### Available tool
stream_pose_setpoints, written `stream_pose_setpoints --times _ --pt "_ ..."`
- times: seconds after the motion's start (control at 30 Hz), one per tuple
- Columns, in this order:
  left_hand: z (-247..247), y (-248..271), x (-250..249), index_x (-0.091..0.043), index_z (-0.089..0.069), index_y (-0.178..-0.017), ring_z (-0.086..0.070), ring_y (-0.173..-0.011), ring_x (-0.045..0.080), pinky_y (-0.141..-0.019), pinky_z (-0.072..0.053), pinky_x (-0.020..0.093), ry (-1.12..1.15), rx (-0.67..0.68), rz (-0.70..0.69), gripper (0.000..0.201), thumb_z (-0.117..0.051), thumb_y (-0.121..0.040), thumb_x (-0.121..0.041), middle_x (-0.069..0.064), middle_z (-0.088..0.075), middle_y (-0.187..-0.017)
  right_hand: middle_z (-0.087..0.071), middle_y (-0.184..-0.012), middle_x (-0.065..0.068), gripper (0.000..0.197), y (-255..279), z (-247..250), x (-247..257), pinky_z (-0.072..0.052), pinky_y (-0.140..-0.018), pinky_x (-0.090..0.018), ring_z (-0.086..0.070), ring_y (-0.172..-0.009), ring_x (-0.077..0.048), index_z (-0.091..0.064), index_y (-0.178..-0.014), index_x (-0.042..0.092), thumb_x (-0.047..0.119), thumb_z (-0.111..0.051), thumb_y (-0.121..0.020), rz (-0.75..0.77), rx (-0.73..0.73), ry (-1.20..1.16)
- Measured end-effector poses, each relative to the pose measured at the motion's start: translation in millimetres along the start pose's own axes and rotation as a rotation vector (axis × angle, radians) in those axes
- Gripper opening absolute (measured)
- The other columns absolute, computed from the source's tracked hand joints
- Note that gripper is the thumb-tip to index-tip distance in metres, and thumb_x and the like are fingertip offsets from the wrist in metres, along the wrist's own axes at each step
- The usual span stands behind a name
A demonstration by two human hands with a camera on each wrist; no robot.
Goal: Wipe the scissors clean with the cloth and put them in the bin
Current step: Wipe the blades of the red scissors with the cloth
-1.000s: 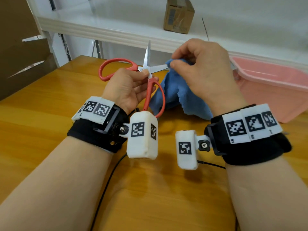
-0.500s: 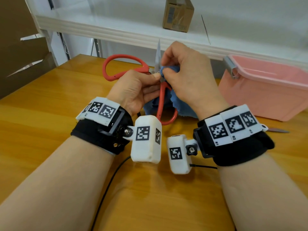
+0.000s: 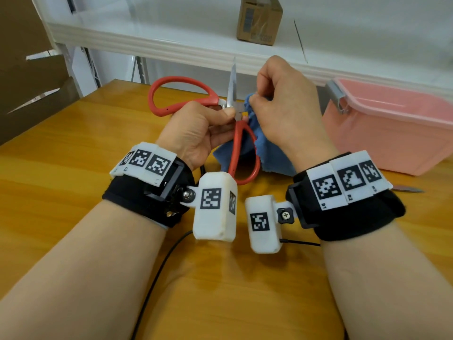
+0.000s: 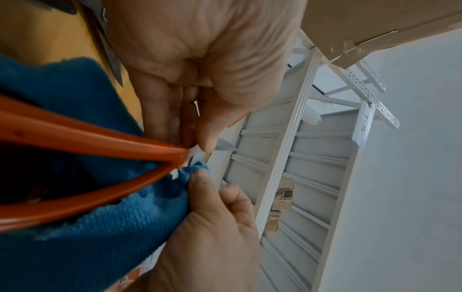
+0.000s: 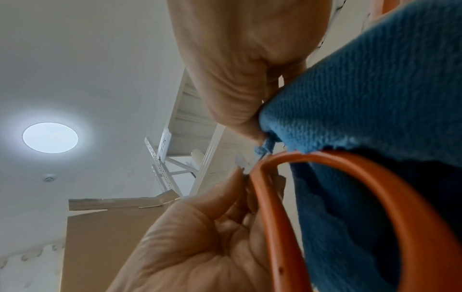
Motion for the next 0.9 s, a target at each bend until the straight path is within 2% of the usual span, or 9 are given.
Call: stream_pose_setpoints --times 0.03,0.17,0.27,0.33,0.43,0.6,0.7,0.83,0.9 --pt "0 0 0 0.004 -0.060 -0.087 -0.071 -0.088 0.031 -0.080 -0.060 0.037 0.002 0.000 -0.001 0.007 -0.055 -0.089 0.009 0.018 -0.067 -0.084 -0.048 -0.074 0.008 0.023 0 1 -1 -0.051 -0.070 -0.042 -0.053 -0.076 -0.018 -0.044 -0.081 0.023 0.007 -0.059 -0.085 -0.005 -0.004 -0.003" --pt "-1 1 0 0.006 -0.064 -0.087 -0.072 -0.077 0.025 -0.075 -0.061 0.033 -0.035 0.014 0.004 0.010 -0.054 -0.089 0.007 0.014 -0.069 -0.080 -0.048 -0.071 0.008 0.022 2 -5 9 -0.048 -0.064 -0.033 -0.050 -0.072 -0.013 -0.045 -0.080 0.023 0.008 -0.060 -0.086 0.029 0.038 -0.029" --pt "2 0 2 0.010 -0.061 -0.105 -0.071 -0.091 0.033 -0.078 -0.060 0.036 -0.033 -0.021 0.003 0.018 -0.055 -0.088 0.008 0.021 -0.068 -0.095 -0.045 -0.070 0.008 0.025 -1 -4 -1 -0.041 -0.061 -0.029 -0.046 -0.068 -0.011 -0.042 -0.080 0.022 0.004 -0.057 -0.086 -0.009 0.043 0.012" --pt "2 0 1 0.007 -0.059 -0.098 -0.072 -0.086 0.032 -0.076 -0.061 0.037 -0.007 -0.023 -0.001 0.011 -0.055 -0.088 0.010 0.020 -0.067 -0.087 -0.044 -0.071 0.008 0.024 -3 -1 -8 -0.038 -0.062 -0.029 -0.045 -0.068 -0.012 -0.042 -0.080 0.021 0.001 -0.054 -0.086 -0.022 0.029 0.026" --pt "0 0 -1 0.003 -0.059 -0.086 -0.073 -0.082 0.028 -0.076 -0.061 0.035 0.051 -0.005 0.009 0.009 -0.053 -0.091 0.008 0.017 -0.069 -0.081 -0.053 -0.077 0.007 0.018 -2 3 -6 -0.046 -0.066 -0.030 -0.052 -0.074 -0.014 -0.050 -0.083 0.020 0.004 -0.058 -0.084 -0.003 -0.011 -0.049" --pt "8 -1 -4 0.003 -0.061 -0.086 -0.072 -0.090 0.028 -0.083 -0.058 0.037 0.177 -0.010 0.030 0.008 -0.054 -0.091 0.004 0.017 -0.070 -0.086 -0.055 -0.077 0.011 0.021 -5 21 -5 -0.044 -0.064 -0.016 -0.054 -0.071 -0.005 -0.052 -0.081 0.023 0.006 -0.063 -0.083 -0.019 -0.176 -0.343" --pt "10 -1 -4 0.002 -0.059 -0.084 -0.072 -0.090 0.030 -0.083 -0.057 0.039 0.257 -0.015 0.040 0.009 -0.054 -0.091 0.004 0.019 -0.070 -0.084 -0.061 -0.084 0.011 0.020 -8 30 -10 -0.049 -0.068 -0.018 -0.061 -0.079 -0.006 -0.055 -0.084 0.026 0.009 -0.064 -0.082 -0.039 -0.193 -0.357" --pt "8 0 -3 0.003 -0.061 -0.086 -0.071 -0.095 0.030 -0.084 -0.058 0.039 0.319 -0.003 0.071 0.008 -0.055 -0.091 0.002 0.020 -0.070 -0.091 -0.067 -0.090 0.008 0.013 -8 29 -9 -0.056 -0.079 -0.026 -0.064 -0.084 -0.005 -0.064 -0.086 0.023 0.011 -0.065 -0.081 -0.020 -0.172 -0.311" --pt "7 0 -2 0.002 -0.061 -0.084 -0.072 -0.093 0.029 -0.082 -0.059 0.037 0.327 0.007 0.077 0.011 -0.055 -0.092 0.001 0.019 -0.071 -0.088 -0.066 -0.095 0.006 0.011 -7 27 -3 -0.054 -0.082 -0.024 -0.062 -0.088 -0.005 -0.065 -0.086 0.024 0.013 -0.067 -0.082 0.026 -0.154 -0.241"
Point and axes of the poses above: each hand's wrist, its own y-axis away from the middle knuckle, its own z-axis out of the back of the hand, x = y × z, the point moved 7 cm from there along -y, towards the middle knuckle
